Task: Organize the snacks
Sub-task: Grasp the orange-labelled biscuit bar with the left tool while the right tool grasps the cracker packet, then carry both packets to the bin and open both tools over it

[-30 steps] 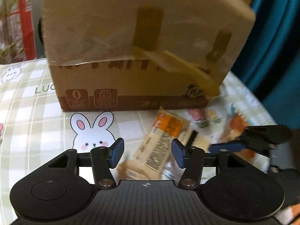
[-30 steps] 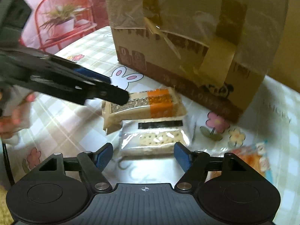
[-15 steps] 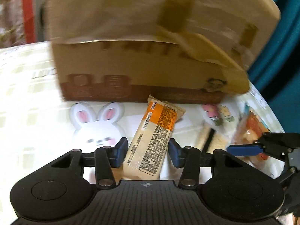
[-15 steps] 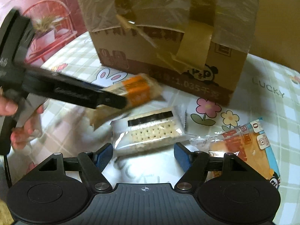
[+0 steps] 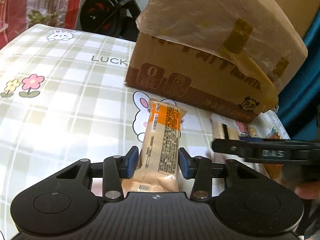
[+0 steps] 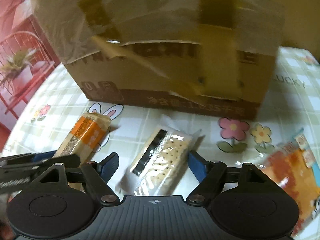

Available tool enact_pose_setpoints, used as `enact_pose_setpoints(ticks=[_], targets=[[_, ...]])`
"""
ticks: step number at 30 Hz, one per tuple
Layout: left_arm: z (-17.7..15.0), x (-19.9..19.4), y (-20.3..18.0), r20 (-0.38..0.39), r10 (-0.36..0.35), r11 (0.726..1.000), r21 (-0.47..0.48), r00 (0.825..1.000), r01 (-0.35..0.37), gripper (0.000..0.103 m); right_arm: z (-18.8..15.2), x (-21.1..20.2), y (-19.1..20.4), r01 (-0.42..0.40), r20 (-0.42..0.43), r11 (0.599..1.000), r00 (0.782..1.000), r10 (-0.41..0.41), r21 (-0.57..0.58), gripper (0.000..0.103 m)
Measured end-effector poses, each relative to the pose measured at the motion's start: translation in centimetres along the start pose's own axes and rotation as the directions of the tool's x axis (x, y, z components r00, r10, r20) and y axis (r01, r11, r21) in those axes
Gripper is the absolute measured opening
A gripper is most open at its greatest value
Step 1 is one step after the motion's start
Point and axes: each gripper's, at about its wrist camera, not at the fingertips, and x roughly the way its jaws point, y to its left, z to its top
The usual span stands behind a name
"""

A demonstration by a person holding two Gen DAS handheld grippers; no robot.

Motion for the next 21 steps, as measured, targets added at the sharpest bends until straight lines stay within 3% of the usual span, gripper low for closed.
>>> enact_pose_setpoints(ticks=[3,8,15,16,19,21], targets=[[-0.7,-0.6,0.5,0.012,0.006,1.0,-0.001,1.0,-0.006,0.046,-0.2,0.5,1.5,0.011,0.019,0.998,1.0,-0.01,-0.056,0.073],[-0.9,-0.4,-0.7,0.019,0.045,0.998,0.039,0.999,-0.046,0.046,-1.8,0.5,3.6,0.075,0.063,0.961,0.996,-0.061,-0.265,0.054],[0.0,0.7,-2.5,0.004,0.118,0.987,0.108,0.993,-0.118,0.046,-3.2,-1.3,2.7,0.033,0.065,0.964,0.998,-0.016,-0.264,0.045],[0.0,0.5,-2.6,0.001,0.13,0.986,0.105,0.992,-0.129,0.04,-3.4,-1.7,2.5,0.026,0.066,0.966,0.998,-0.009,-0.255,0.044],[-0.1,-0.3,-2.0,-0.006,0.08,0.996,0.037,0.997,-0.08,0.039,-3.6,-4.0,1.9,-0.006,0.123,0.973,0.992,0.036,-0.231,0.044],[-0.2,-1.6,-2.2,0.031,0.103,0.994,0.035,0.994,-0.104,0.039,-3.6,-5.6,1.5,-0.029,0.156,0.968,0.985,0.07,-0.248,0.044]])
